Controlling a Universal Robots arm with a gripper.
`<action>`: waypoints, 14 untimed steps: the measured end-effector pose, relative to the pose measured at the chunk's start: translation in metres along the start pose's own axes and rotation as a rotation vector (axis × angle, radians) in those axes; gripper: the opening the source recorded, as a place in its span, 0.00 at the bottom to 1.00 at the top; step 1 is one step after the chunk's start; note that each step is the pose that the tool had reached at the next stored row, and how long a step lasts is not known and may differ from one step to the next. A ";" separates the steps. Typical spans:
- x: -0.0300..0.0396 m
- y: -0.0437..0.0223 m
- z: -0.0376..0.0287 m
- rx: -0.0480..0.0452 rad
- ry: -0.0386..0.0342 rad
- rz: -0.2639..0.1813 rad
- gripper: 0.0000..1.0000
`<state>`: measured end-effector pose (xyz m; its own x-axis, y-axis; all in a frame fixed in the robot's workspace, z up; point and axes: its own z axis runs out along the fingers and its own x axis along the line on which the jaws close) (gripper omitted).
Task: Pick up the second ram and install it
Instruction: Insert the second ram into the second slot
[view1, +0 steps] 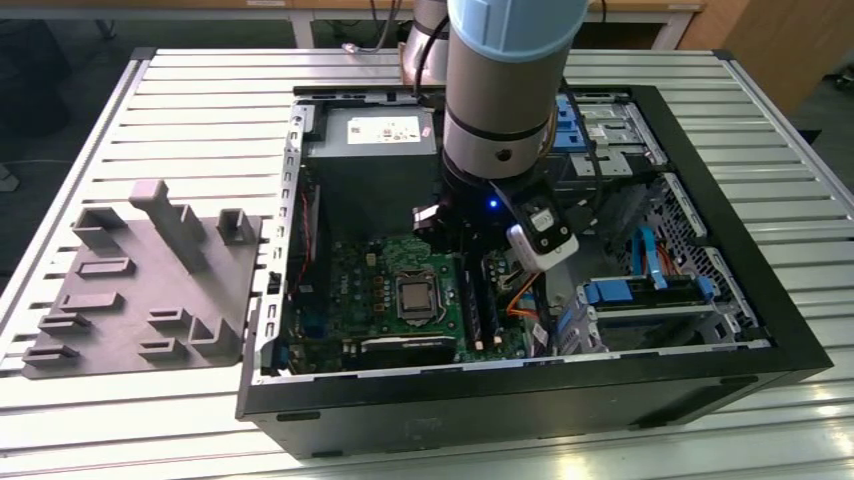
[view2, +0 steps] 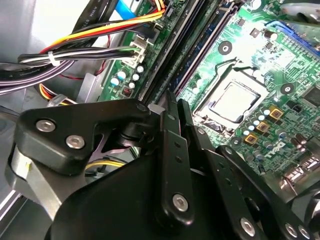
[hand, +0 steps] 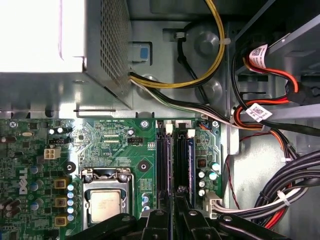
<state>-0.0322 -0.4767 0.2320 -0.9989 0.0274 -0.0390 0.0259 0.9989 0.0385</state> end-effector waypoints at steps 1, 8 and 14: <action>0.0000 0.0000 0.0001 -0.0003 -0.0001 0.000 0.19; 0.0000 0.0000 -0.0001 -0.0001 0.0000 0.000 0.19; 0.0000 0.0000 -0.0001 -0.0001 -0.0001 0.000 0.11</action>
<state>-0.0322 -0.4767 0.2322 -0.9989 0.0274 -0.0391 0.0259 0.9989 0.0386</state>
